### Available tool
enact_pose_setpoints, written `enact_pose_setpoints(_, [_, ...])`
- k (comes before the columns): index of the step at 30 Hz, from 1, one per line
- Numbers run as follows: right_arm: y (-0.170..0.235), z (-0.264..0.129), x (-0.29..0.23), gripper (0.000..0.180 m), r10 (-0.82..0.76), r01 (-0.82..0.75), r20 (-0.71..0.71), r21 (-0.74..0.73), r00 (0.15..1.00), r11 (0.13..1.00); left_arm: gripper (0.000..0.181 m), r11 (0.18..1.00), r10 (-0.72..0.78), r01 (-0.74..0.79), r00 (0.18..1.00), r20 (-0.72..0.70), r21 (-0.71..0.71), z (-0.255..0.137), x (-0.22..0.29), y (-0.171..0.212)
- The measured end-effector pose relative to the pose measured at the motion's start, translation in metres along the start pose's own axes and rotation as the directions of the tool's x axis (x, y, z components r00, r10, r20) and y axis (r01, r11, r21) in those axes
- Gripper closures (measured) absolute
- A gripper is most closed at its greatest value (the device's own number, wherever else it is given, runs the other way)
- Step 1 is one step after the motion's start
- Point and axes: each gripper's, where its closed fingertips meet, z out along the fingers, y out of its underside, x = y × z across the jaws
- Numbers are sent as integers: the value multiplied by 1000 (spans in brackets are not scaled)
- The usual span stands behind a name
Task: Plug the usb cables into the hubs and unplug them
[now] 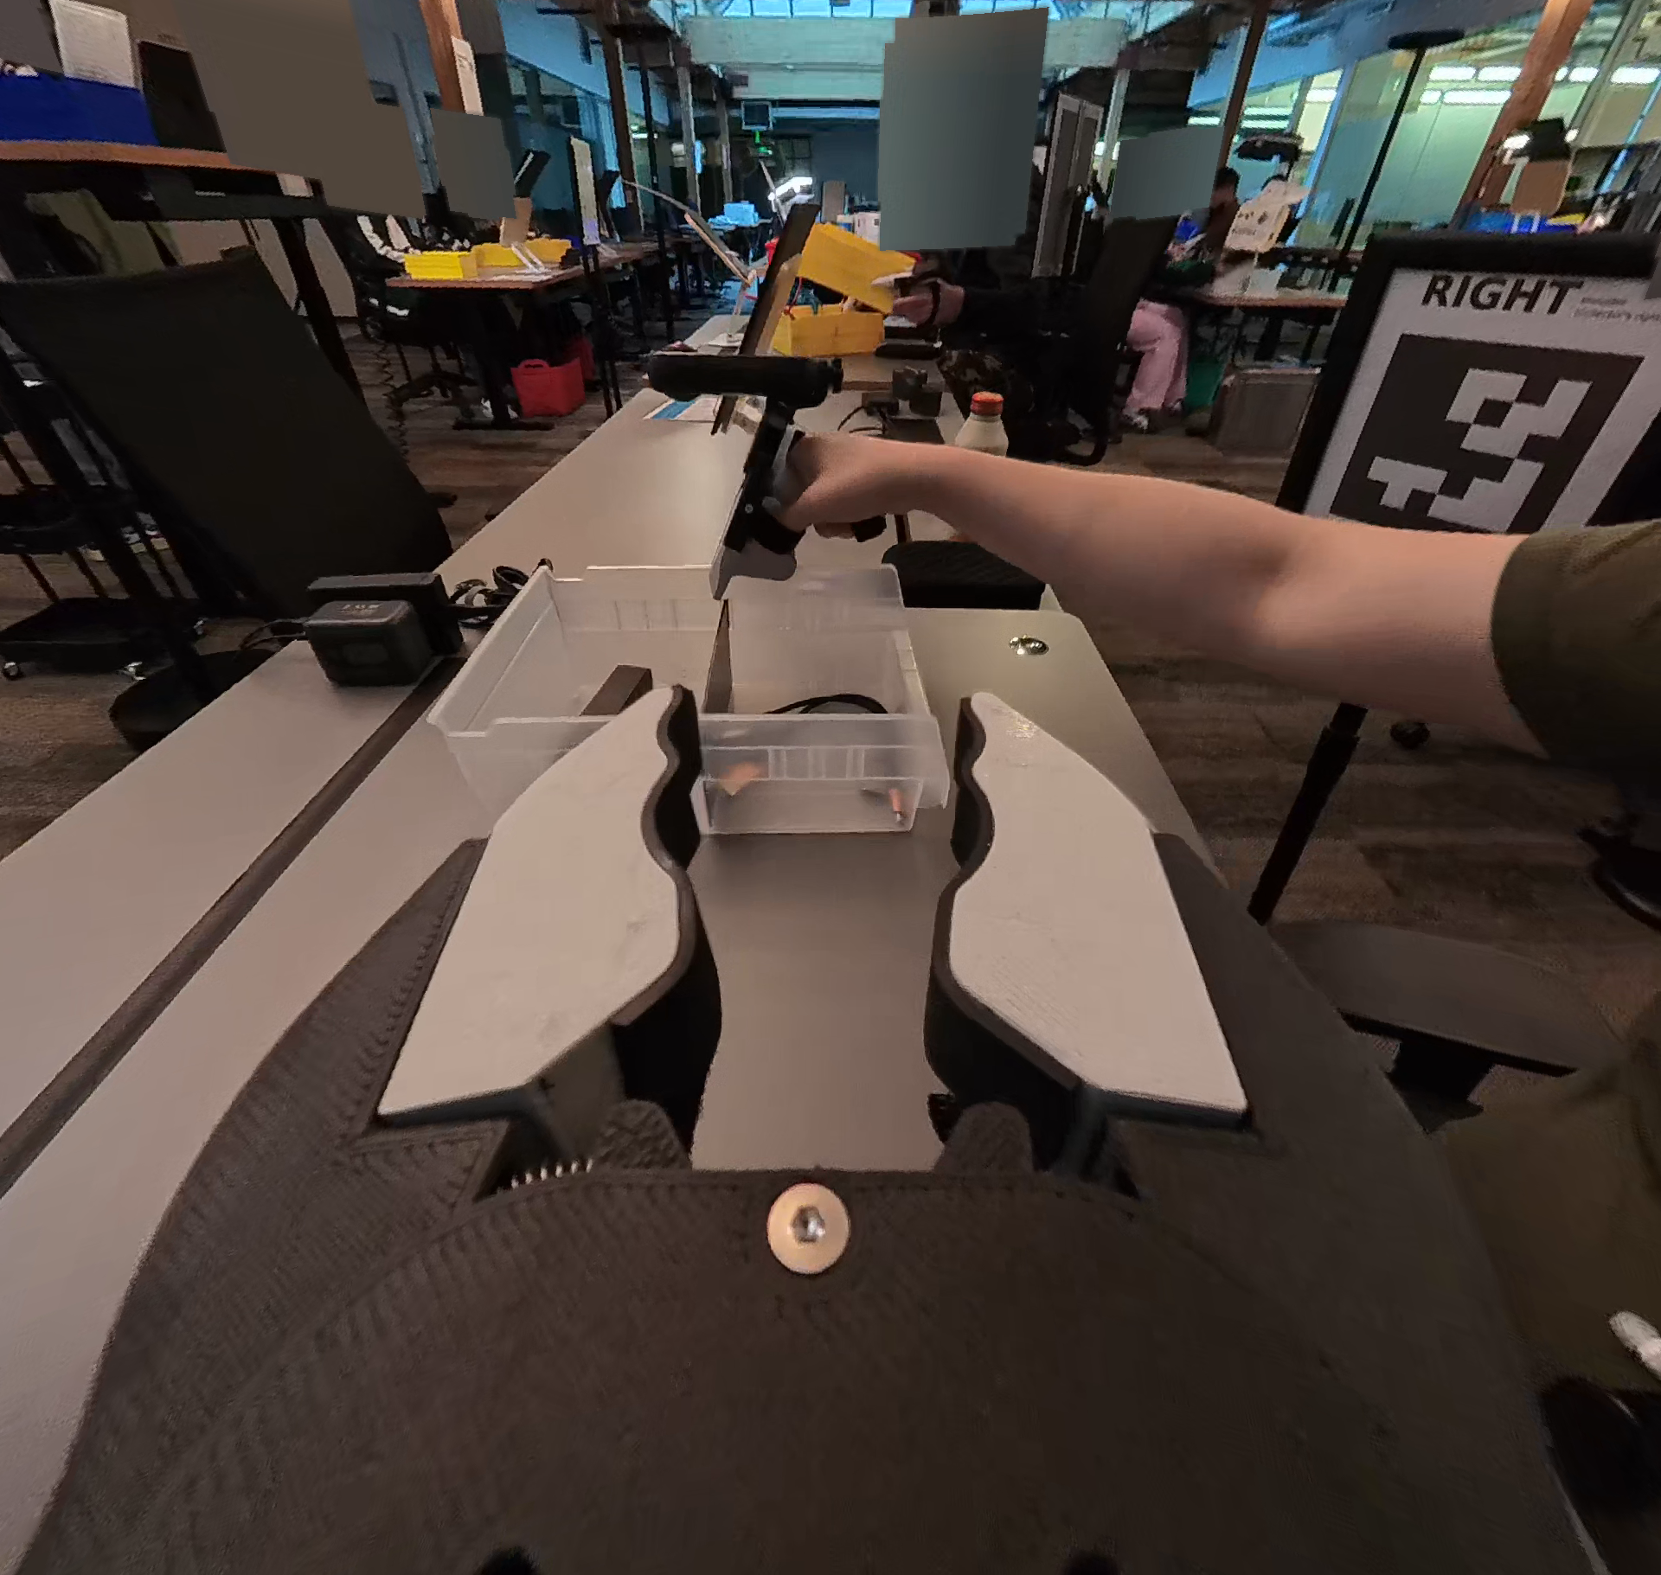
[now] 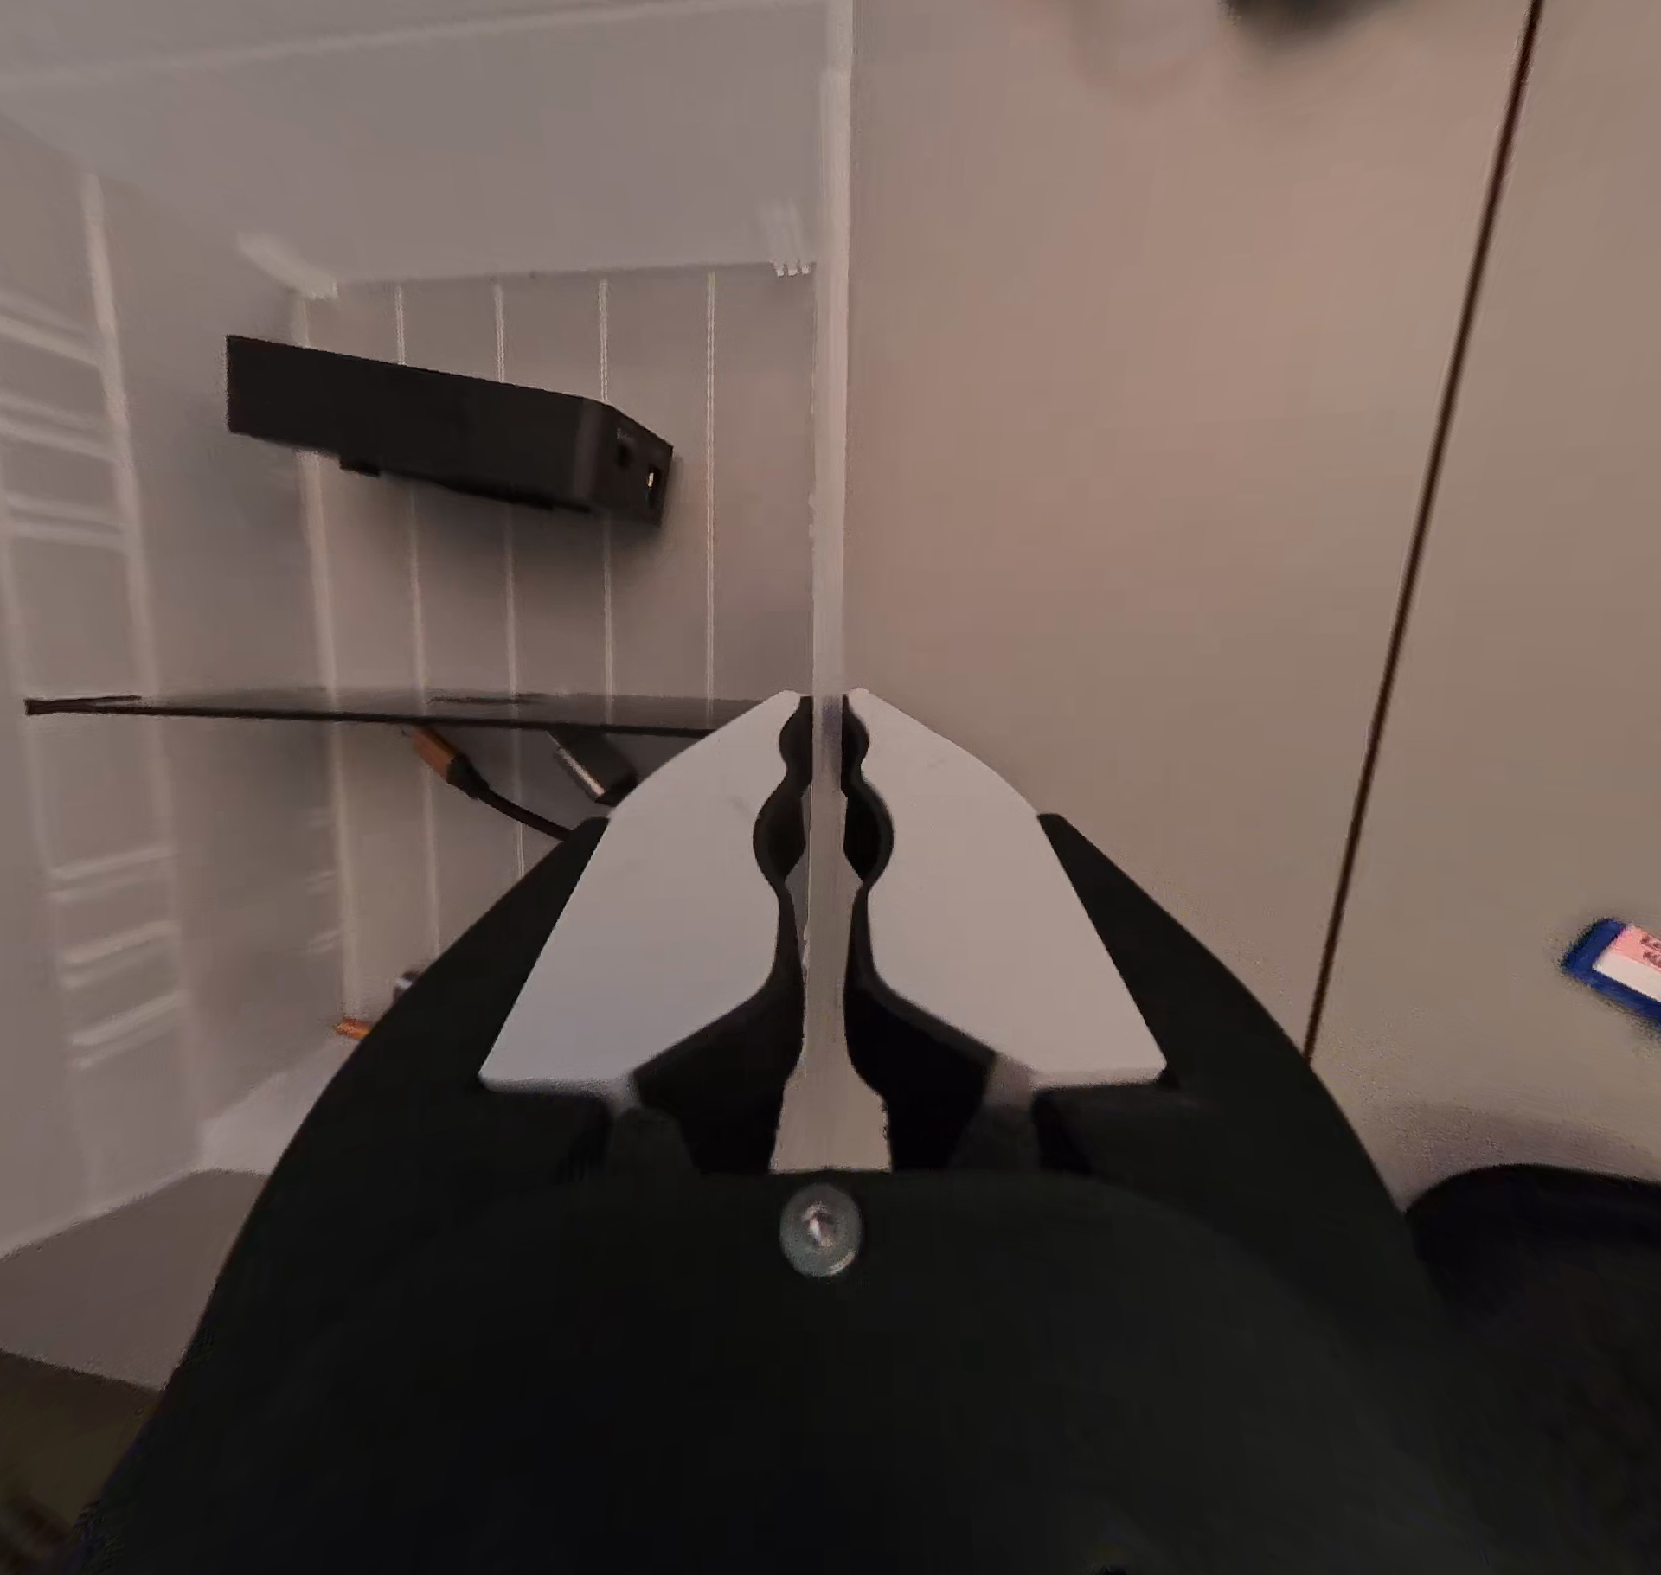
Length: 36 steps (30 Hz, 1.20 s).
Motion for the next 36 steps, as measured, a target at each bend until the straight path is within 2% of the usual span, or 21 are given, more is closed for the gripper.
enact_pose_setpoints(3, [5, -4, 11, 175, 26, -27, -56, -5, 998, 1000, 127, 999, 35, -35, 999, -2, -6, -2, 6, -3])
enact_pose_setpoints(6, [8, -6, 11, 175, 79, -78, -26, 16, 997, 997, 128, 999, 43, -43, 999, 7, 16, -7, 7, -11])
enact_pose_setpoints(13, [14, -7, 6, 175, 151, -148, -75, 40, 986, 988, 128, 999, 6, -7, 1000, 15, 52, -18, 2, -19])
enact_pose_setpoints(17, [15, -10, 4, 174, 104, -103, -108, 16, 989, 995, 128, 998, 18, -19, 999, 29, 59, -22, 0, -20])
enact_pose_setpoints(19, [0, -28, 5, 170, 34, -10, -213, 113, 977, 994, 127, 997, 10, -14, 999, 46, 73, -26, -4, -23])
enact_pose_setpoints(20, [-14, -46, 5, 161, 13, 48, -298, 196, 954, 979, 127, 996, 2, -6, 999, 52, 84, -29, -6, -24])
enact_pose_setpoints(21, [-30, -70, -2, 157, -7, 127, -373, 297, 928, 946, 127, 995, -9, 3, 998, 60, 97, -31, -9, -26])
enact_pose_setpoints(23, [-61, -124, -42, 154, -44, 313, -473, 507, 880, 804, 127, 993, -22, 12, 996, 84, 118, -35, -15, -28])
enact_pose_setpoints(25, [-81, -170, -118, 147, -123, 427, -439, 709, 890, 562, 127, 992, -13, -2, 992, 123, 122, -39, -23, -28])
enact_pose_setpoints(27, [-85, -206, -203, 141, -259, 430, -365, 861, 894, 272, 127, 994, 18, -35, 988, 153, 106, -41, -25, -27])
enact_pose_setpoints(28, [-82, -217, -243, 142, -339, 397, -325, 902, 883, 168, 125, 993, 46, -60, 990, 133, 99, -42, -20, -27])
enact_pose_setpoints(29, [-76, -223, -282, 143, -437, 360, -285, 928, 853, 98, 123, 992, 81, -89, 993, 88, 94, -41, -9, -28])
enact_pose_setpoints(30, [-70, -226, -317, 141, -517, 327, -256, 944, 817, 48, 124, 990, 111, -117, 992, 64, 85, -41, -1, -29])
enact_pose_setpoints(32, [-62, -228, -373, 142, -616, 311, -259, 950, 744, -23, 122, 984, 164, -170, 979, 121, 43, -44, 2, -32])
enact_pose_setpoints(36, [-64, -205, -423, 139, -674, 421, -304, 907, 673, 11, 121, 977, 214, -207, 899, 381, -59, -87, -14, -39])
